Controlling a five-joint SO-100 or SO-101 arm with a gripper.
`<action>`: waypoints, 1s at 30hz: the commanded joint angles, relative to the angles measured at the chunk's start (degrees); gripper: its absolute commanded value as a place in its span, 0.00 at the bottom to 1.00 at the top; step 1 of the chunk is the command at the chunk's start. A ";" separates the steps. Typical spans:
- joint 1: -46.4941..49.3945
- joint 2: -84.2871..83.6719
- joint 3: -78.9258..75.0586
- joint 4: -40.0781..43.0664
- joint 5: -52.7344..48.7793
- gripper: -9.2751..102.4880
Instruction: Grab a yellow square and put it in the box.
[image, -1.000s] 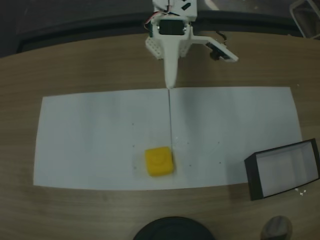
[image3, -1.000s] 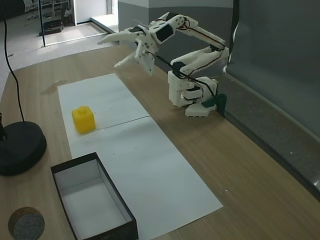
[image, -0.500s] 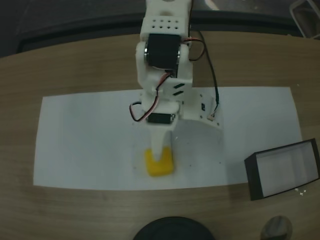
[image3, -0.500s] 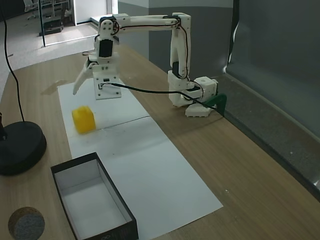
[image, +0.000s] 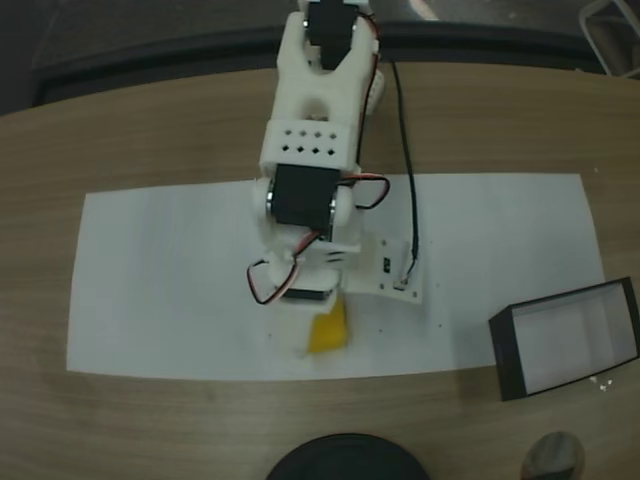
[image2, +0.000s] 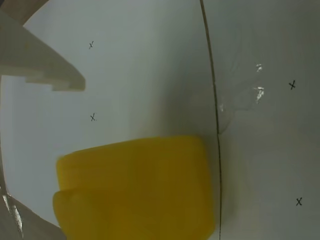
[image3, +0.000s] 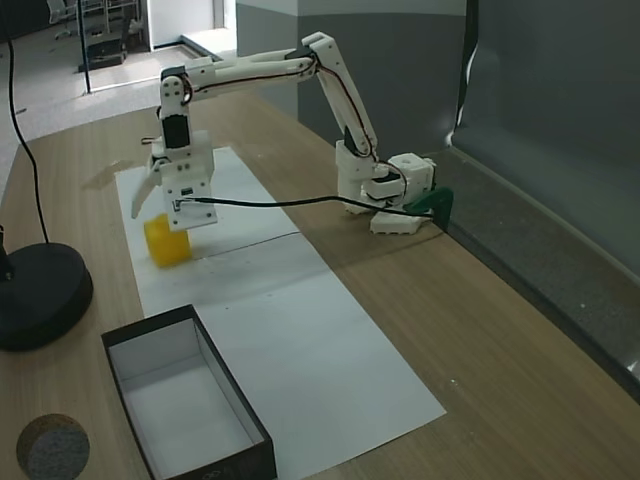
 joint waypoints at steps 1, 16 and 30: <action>-0.18 0.00 -3.87 -0.70 0.00 0.45; -0.18 -11.16 -12.74 -0.44 0.00 0.23; -20.83 10.72 -36.12 12.83 2.72 0.22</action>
